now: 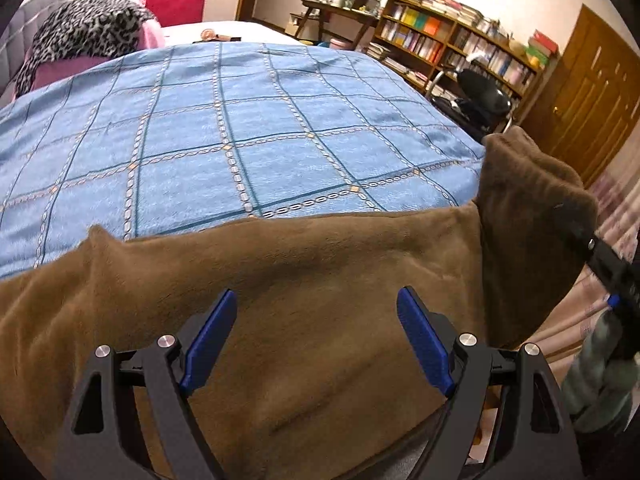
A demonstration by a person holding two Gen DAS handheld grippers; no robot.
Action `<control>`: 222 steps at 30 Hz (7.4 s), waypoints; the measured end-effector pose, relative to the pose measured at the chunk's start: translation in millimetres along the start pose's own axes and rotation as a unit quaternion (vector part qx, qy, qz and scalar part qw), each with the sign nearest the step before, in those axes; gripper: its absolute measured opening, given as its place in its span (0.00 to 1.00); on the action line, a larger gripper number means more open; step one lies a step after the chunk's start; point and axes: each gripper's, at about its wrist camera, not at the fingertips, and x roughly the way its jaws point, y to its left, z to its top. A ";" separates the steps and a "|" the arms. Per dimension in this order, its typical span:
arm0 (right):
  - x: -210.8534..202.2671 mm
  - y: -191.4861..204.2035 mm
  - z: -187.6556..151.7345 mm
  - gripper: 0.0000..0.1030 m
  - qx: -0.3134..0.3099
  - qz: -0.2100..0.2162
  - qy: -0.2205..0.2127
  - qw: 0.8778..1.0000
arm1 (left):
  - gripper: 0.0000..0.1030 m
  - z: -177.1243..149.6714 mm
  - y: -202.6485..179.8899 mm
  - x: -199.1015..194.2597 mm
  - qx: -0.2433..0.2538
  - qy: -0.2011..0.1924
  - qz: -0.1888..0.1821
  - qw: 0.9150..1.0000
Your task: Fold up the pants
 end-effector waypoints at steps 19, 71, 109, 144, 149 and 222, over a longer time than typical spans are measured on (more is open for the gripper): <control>68.1 72.8 -68.8 0.56 -0.108 0.088 0.145 0.980 | 0.79 -14.1 26.5 12.8 -0.076 0.047 -0.109 0.990; 46.7 56.6 -43.4 0.60 -0.062 0.156 0.149 0.974 | 0.27 -50.2 128.0 -86.6 -0.147 0.033 -0.006 0.989; 148.5 39.0 -29.1 0.60 -0.051 -0.026 0.107 0.993 | 0.41 -27.2 91.5 -14.2 -0.107 -0.025 0.018 0.994; 135.4 61.7 -23.5 0.66 -0.064 -0.065 0.086 0.992 | 0.67 -121.9 218.3 -190.5 -0.299 -0.127 0.177 0.929; 124.0 80.7 -13.7 0.66 -0.076 -0.059 0.066 0.993 | 0.67 -156.6 255.6 -230.4 -0.359 -0.145 0.231 0.892; 89.6 77.7 -26.8 0.66 -0.025 -0.023 0.052 0.998 | 0.27 -29.2 148.0 -223.8 -0.181 -0.217 0.135 0.950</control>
